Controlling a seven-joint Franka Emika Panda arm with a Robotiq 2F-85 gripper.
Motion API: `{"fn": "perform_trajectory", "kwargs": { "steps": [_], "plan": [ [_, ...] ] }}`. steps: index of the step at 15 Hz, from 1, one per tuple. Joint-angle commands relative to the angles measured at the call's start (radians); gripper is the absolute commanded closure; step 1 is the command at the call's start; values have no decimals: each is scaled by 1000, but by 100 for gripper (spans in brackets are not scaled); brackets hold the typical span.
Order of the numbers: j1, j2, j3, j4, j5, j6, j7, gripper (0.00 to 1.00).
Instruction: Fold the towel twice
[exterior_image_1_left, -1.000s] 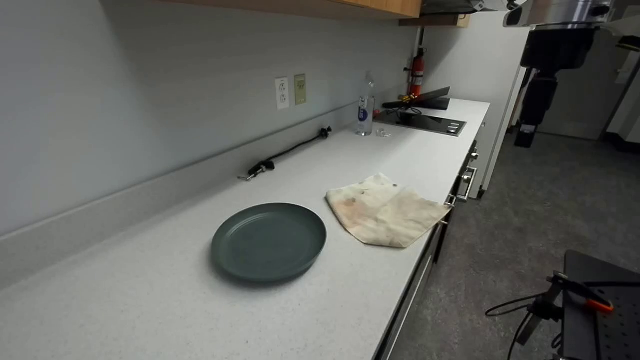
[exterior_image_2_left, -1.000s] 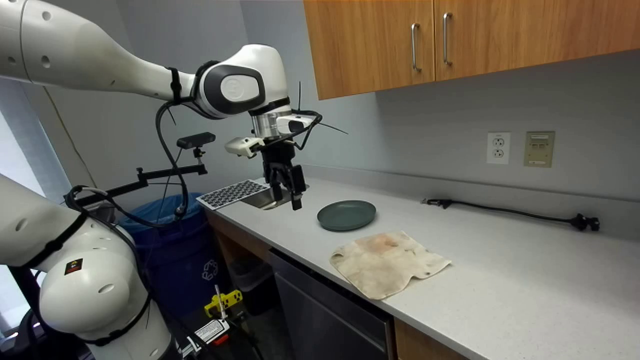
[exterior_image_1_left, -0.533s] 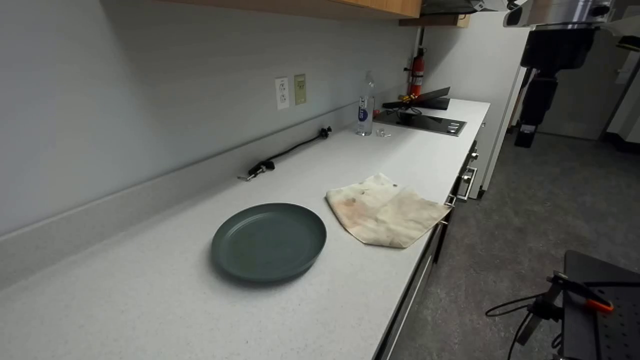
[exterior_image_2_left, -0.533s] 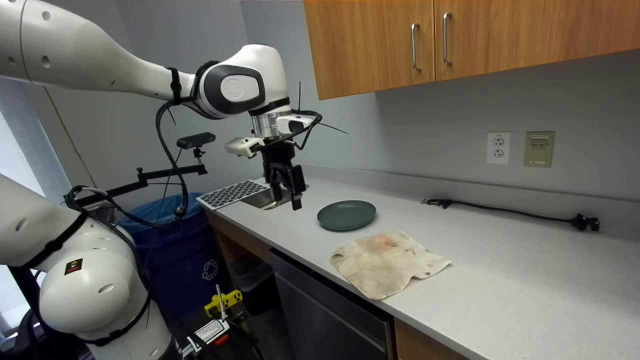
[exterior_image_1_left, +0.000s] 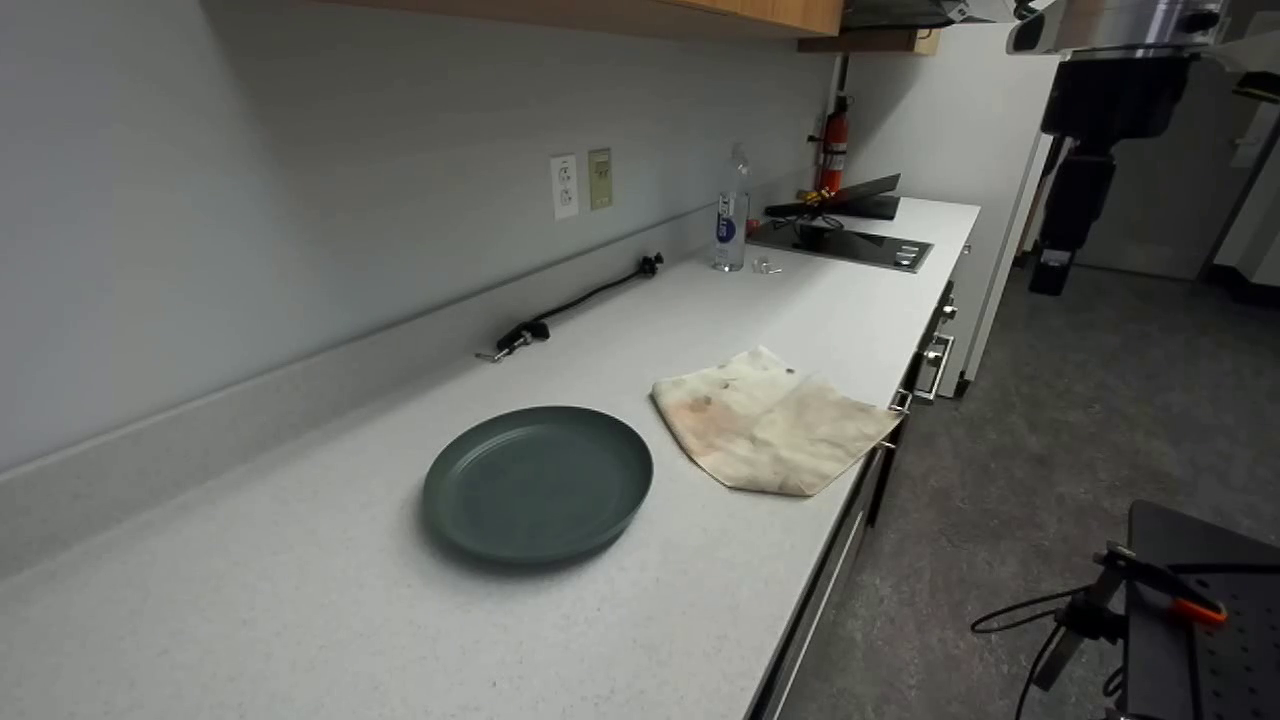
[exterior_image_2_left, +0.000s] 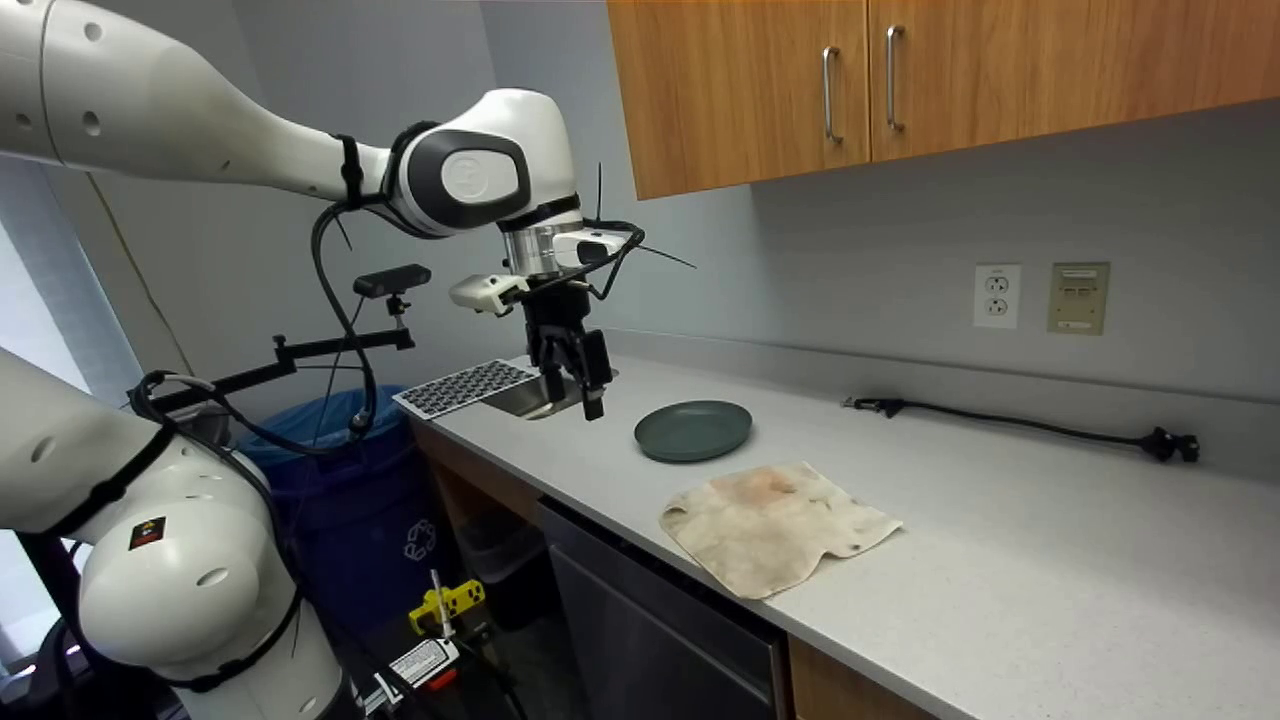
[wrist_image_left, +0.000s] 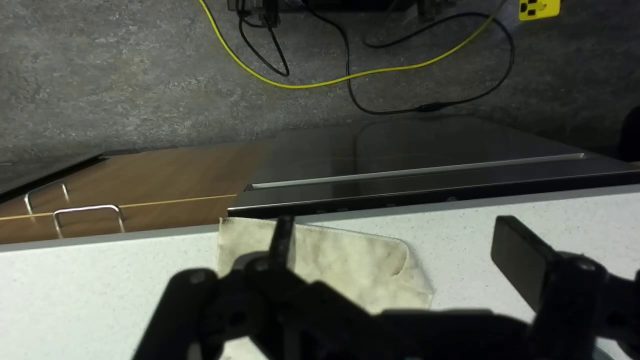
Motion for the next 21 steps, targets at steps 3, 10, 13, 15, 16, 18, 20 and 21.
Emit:
{"fn": "perform_trajectory", "kwargs": {
  "steps": [3,10,13,15,16,18,20,21],
  "plan": [
    [4,0,-3,2,-2,-2,2,0],
    [4,0,-3,2,-2,-2,2,0],
    [7,9,-8,8,1,-5,-11,0],
    [9,20,-10,9,0,5,-23,0],
    [10,29,-10,9,-2,14,-27,0],
    [14,50,-11,6,-2,33,-43,0],
    [15,76,-10,7,-1,62,-53,0],
    [18,97,-11,9,3,78,-63,0]
  ]
}}
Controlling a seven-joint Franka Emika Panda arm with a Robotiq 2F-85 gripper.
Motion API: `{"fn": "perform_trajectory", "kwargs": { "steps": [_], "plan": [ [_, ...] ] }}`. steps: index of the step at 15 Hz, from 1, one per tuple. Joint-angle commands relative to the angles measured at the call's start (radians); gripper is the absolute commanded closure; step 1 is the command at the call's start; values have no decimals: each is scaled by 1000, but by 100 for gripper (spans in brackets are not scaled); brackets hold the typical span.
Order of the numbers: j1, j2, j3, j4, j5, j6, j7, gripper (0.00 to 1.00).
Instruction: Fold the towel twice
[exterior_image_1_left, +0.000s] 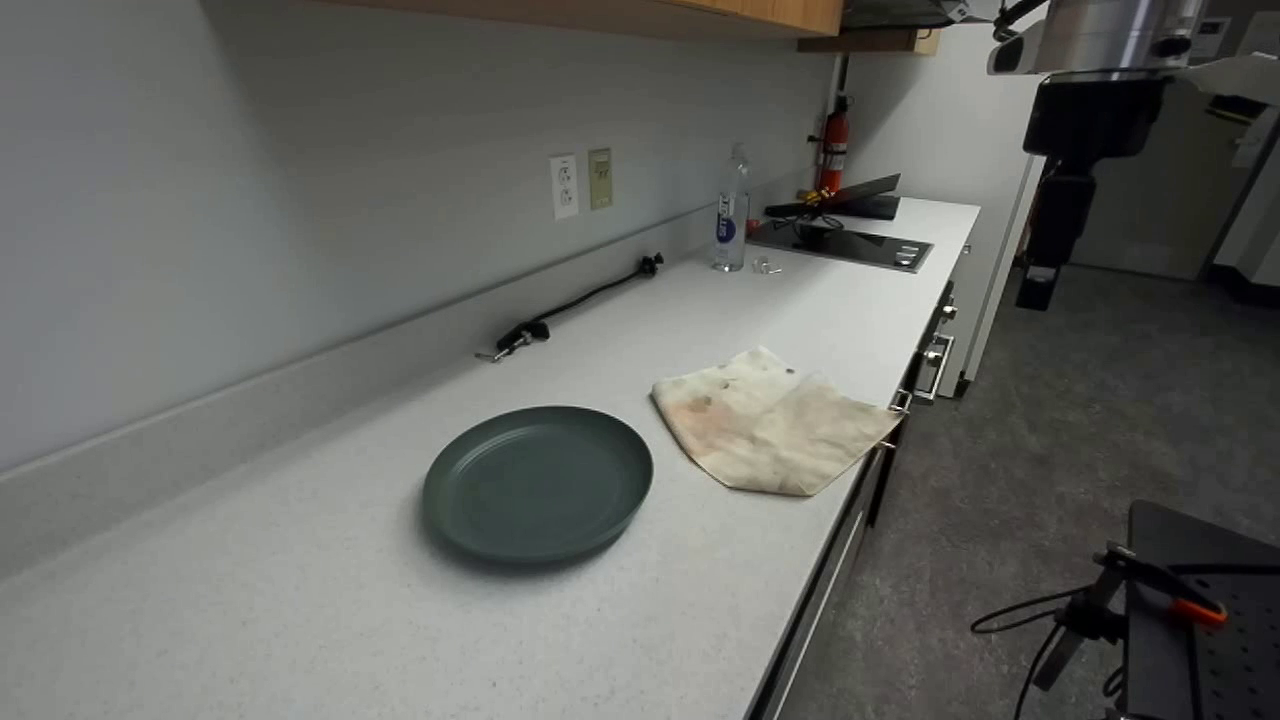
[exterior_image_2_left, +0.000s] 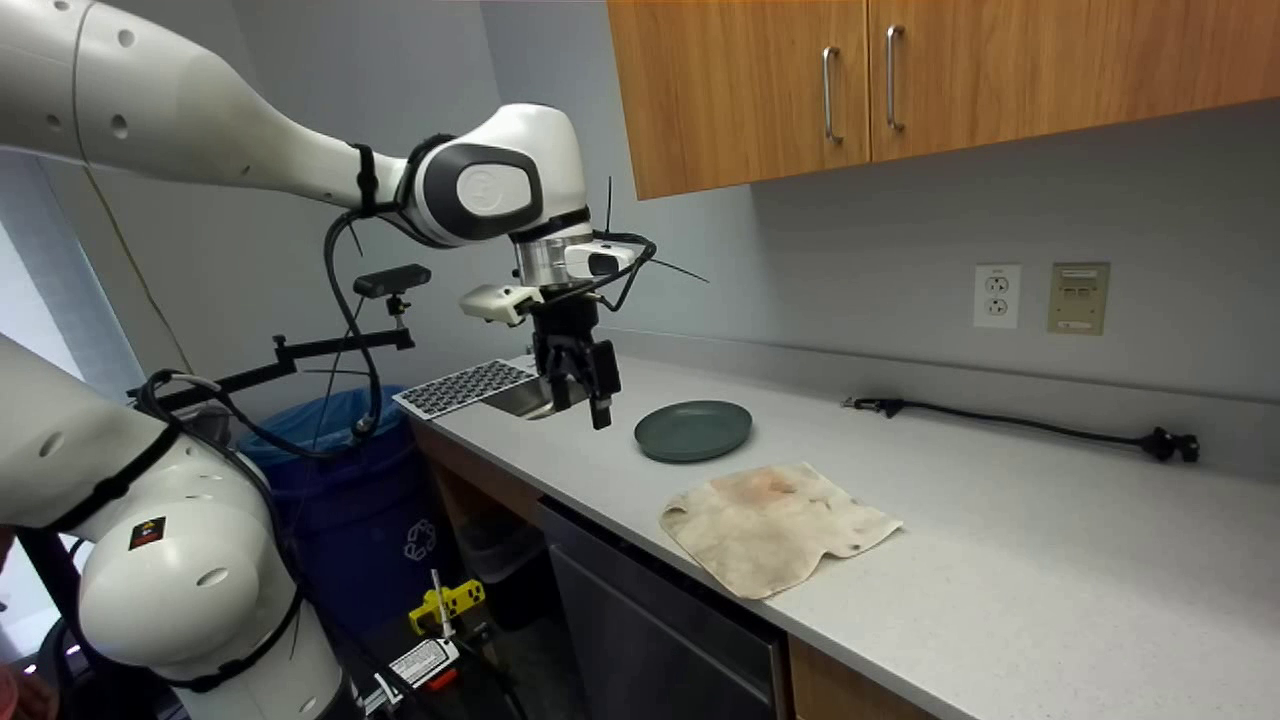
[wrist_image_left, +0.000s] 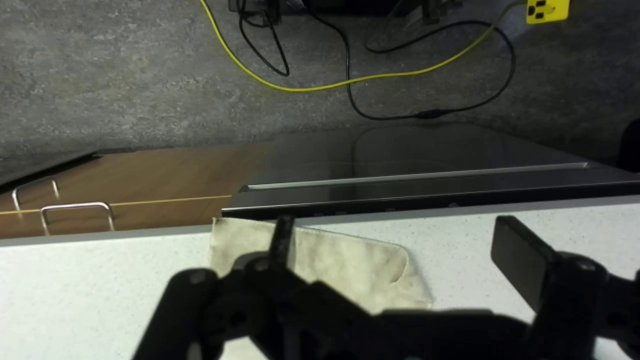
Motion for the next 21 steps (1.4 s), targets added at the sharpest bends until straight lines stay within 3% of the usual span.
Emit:
{"fn": "perform_trajectory", "kwargs": {
  "steps": [1,10,21],
  "plan": [
    [19,71,-10,12,2,67,-39,0],
    [52,318,9,105,8,224,-69,0],
    [59,622,35,340,104,233,-192,0]
  ]
}}
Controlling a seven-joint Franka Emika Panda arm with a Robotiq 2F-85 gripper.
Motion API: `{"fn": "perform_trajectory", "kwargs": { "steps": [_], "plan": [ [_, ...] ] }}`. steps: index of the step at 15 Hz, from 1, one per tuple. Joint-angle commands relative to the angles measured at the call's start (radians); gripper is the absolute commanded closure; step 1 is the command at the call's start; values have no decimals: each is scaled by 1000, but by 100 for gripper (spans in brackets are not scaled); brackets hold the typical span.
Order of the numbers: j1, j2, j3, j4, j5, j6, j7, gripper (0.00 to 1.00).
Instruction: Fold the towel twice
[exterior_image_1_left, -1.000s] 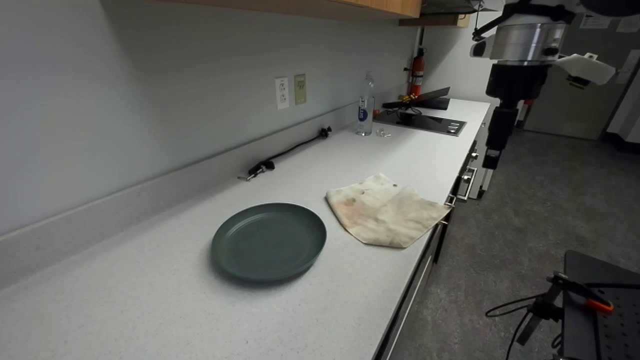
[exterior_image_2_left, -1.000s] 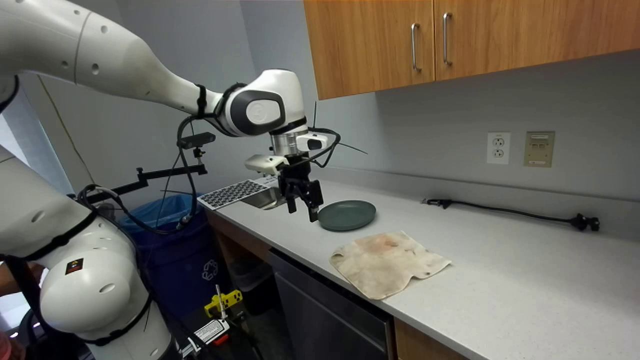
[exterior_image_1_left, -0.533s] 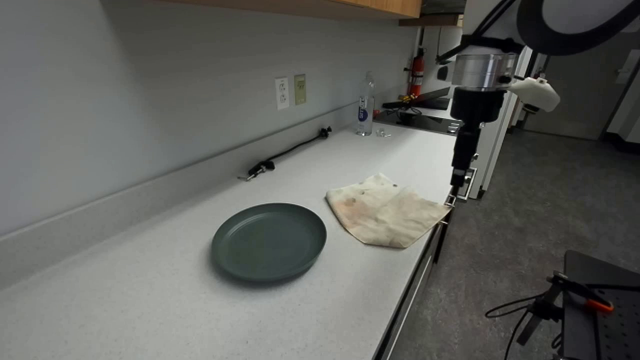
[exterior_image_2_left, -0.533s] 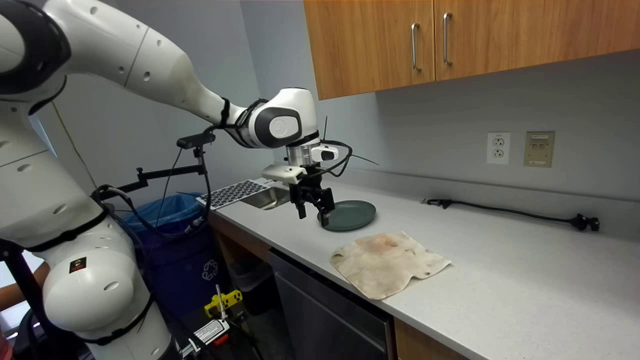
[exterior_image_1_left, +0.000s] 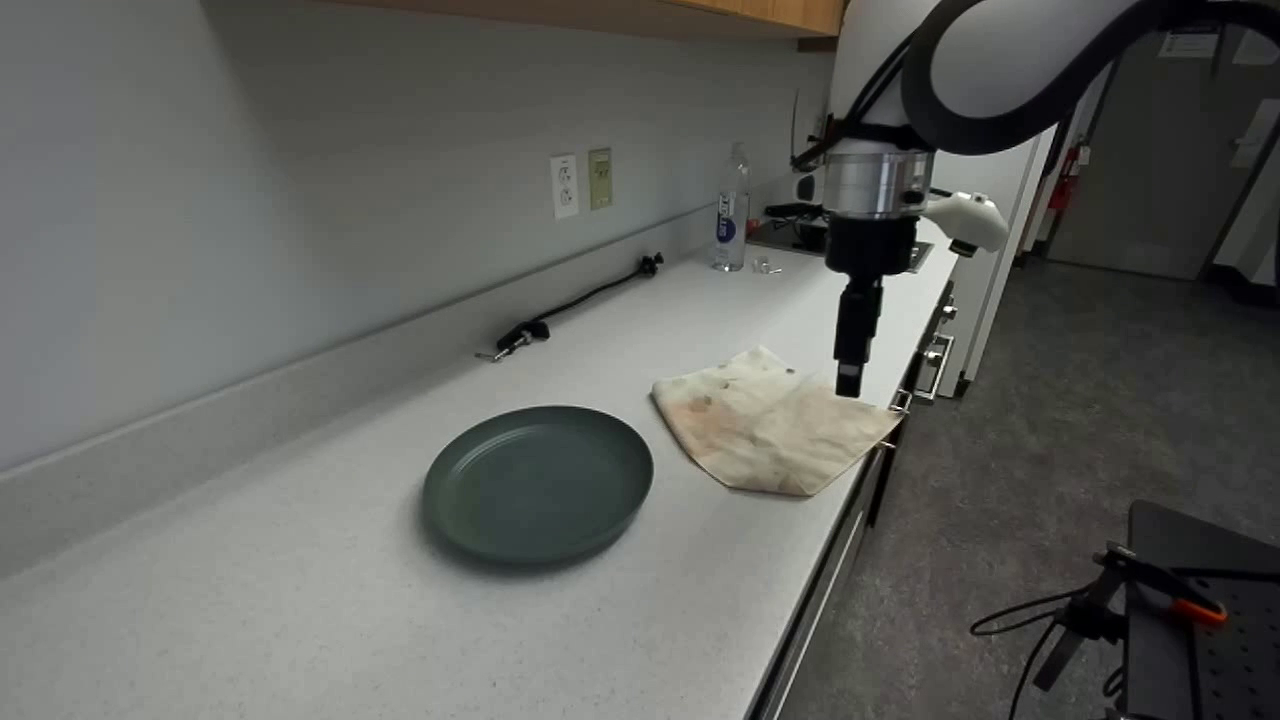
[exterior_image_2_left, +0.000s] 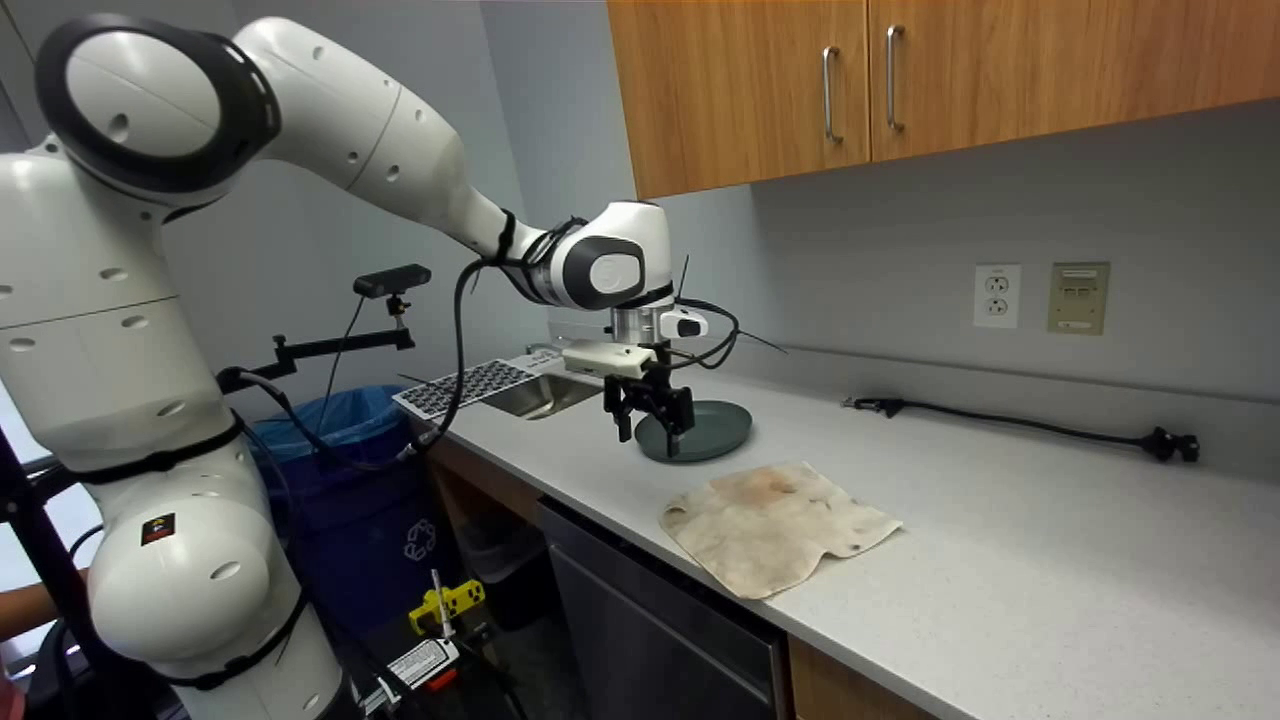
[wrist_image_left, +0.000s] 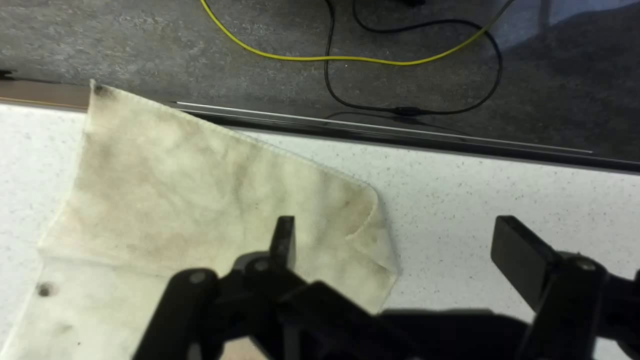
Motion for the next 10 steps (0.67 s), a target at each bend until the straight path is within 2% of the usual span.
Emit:
{"fn": "perform_trajectory", "kwargs": {
  "steps": [1,5,10],
  "plan": [
    [-1,106,15,100,54,7,-46,0],
    [1,173,39,149,65,18,-28,0],
    [0,166,56,129,39,14,-12,0]
  ]
}}
